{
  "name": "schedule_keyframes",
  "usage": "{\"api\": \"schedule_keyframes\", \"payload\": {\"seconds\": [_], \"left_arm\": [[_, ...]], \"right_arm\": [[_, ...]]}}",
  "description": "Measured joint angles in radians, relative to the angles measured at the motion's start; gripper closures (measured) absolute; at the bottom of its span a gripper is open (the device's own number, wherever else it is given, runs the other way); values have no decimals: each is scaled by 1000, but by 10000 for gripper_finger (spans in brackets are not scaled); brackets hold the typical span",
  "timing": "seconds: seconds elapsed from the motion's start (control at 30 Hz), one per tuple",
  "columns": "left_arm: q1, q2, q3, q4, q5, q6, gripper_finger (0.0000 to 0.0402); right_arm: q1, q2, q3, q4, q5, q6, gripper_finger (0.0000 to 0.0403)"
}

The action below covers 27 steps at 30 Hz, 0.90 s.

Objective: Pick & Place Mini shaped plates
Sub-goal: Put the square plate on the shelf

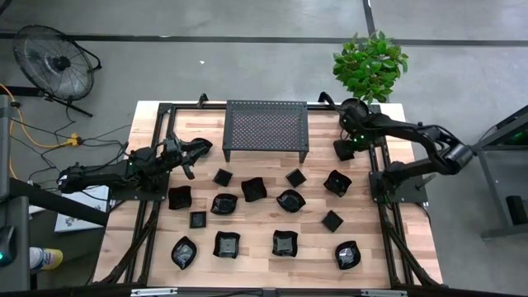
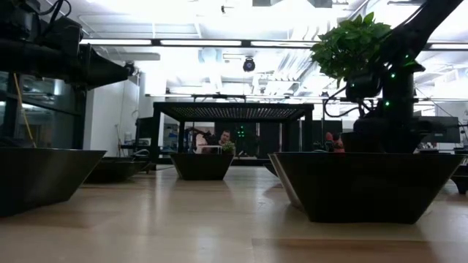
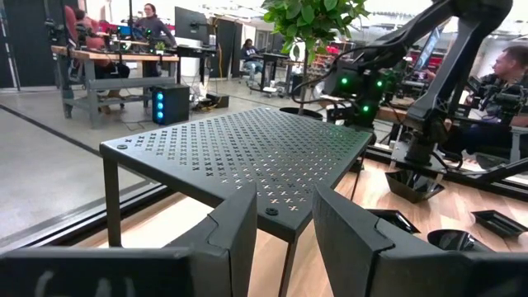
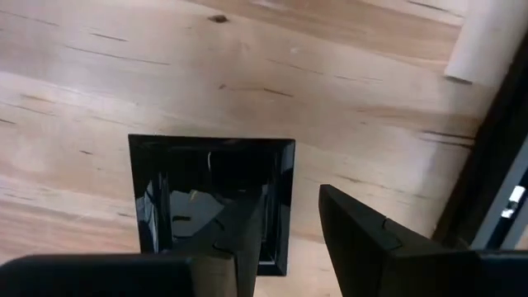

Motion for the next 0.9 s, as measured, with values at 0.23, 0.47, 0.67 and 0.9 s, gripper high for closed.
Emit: {"api": "schedule_keyframes", "payload": {"seconds": [0.23,0.47,0.67,0.9], "left_arm": [[0,0,0,0,0,0,284],[0,0,0,0,0,0,284],[0,0,0,0,0,0,284],[0,0,0,0,0,0,284]], "right_arm": [[0,18,0,3,2,-3,286],[0,18,0,3,10,-11,297],[0,18,0,2,8,-14,343],[0,16,2,2,7,-35,384]]}}
